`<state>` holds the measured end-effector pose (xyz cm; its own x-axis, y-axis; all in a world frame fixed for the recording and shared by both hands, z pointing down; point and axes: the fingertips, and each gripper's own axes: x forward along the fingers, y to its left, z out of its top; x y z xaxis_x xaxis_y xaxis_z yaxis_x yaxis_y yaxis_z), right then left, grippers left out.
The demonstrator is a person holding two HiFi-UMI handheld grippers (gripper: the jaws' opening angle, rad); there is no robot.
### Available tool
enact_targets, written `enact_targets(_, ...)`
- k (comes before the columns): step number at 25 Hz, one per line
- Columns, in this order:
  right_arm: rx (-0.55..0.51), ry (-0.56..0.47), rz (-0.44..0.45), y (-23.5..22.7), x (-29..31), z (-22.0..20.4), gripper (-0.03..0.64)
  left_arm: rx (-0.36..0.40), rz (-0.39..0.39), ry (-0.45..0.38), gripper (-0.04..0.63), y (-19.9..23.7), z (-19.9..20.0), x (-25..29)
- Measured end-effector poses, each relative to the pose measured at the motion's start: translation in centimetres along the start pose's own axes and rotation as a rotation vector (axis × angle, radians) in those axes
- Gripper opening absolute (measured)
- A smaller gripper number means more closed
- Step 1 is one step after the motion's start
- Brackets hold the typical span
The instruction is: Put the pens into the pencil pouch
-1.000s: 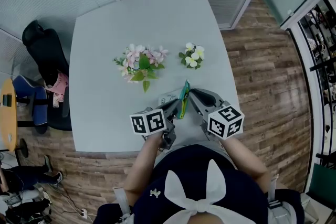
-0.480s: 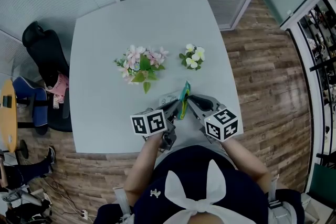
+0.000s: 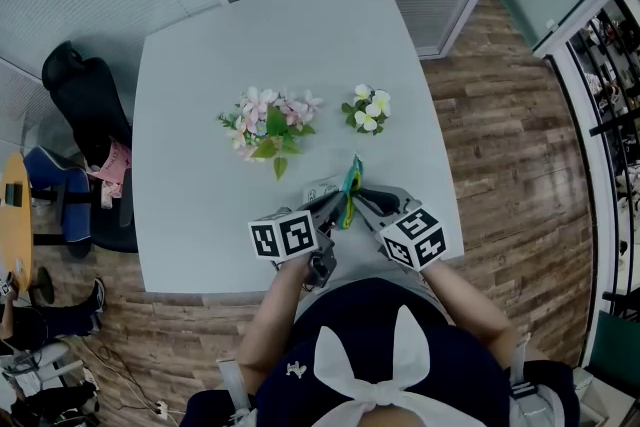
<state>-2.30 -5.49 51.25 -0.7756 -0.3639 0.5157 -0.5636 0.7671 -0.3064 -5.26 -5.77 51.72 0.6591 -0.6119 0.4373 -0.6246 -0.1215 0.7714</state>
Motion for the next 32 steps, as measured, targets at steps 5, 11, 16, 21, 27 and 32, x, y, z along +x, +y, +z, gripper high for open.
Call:
enact_targets(5,-0.008,0.019,0.006,0.0,0.1,-0.3,0.081,0.002,0.002,0.001,0.044,-0.1,-0.1,0.0)
enact_targets(11,0.002,0.01,0.015,-0.2,-0.1,-0.1,0.11,-0.001,0.004,-0.002,0.044,0.1,0.0,-0.1)
enact_targets(16,0.015,-0.017,0.017,-0.1,-0.5,0.1,0.114,0.0,0.003,-0.006,0.044,0.3,0.1,-0.2)
enact_targets(21,0.039,-0.035,-0.003,-0.9,-1.3,-0.1,0.112,0.011,0.007,0.004,0.044,0.2,-0.1,0.1)
enact_targets(27,0.078,-0.049,-0.047,-2.3,-2.2,-0.6,0.11,0.028,0.007,0.037,0.044,0.1,-0.8,1.1)
enact_targets(32,0.116,-0.062,-0.087,-3.6,-3.1,-0.9,0.109,0.052,0.007,0.08,0.044,-0.1,-1.5,2.7)
